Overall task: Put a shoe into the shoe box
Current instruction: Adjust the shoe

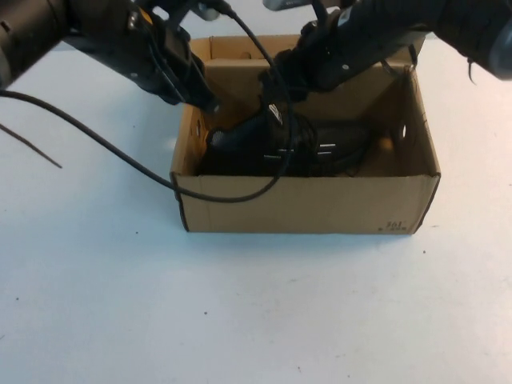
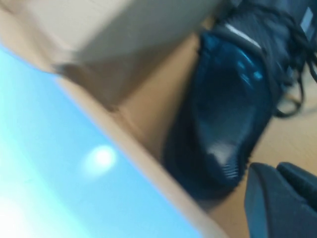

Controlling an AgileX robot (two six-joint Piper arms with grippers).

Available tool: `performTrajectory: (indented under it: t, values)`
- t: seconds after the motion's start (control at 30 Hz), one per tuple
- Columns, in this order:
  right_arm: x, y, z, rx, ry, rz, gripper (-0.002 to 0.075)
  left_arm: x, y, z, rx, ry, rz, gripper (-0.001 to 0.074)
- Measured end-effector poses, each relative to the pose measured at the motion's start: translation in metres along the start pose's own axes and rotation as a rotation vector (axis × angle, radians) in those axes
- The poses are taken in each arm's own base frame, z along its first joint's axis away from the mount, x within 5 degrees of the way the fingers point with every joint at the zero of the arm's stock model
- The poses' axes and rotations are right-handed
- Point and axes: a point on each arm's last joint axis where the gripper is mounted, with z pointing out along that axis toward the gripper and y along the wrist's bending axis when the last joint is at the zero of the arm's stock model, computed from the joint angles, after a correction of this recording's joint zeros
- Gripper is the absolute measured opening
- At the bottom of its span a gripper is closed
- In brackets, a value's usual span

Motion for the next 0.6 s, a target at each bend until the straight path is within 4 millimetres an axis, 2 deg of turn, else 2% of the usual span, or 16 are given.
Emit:
performTrajectory:
  t: [0.13,0.23,0.33,0.47,0.6]
  values:
    - [-0.009,0.011,0.013,0.019,0.0,-0.031,0.0316,-0.002,0.007,-0.026,-0.102,-0.018,-0.052,-0.0001]
    - [-0.01,0.014,0.03,0.088,0.047,-0.048,0.0323,-0.001,0.01,-0.035,-0.154,-0.014,-0.071,-0.0001]
    - [-0.01,0.018,0.047,0.133,0.077,-0.059,0.0324,0.0,0.011,-0.039,-0.172,-0.002,-0.078,-0.0001]
    - [-0.011,0.02,0.059,0.19,0.088,-0.072,0.0326,0.001,0.011,-0.04,-0.169,0.007,-0.083,-0.0001]
    - [-0.007,0.012,0.07,0.252,0.119,-0.08,0.0327,0.002,0.01,-0.041,-0.165,0.019,-0.087,-0.0001]
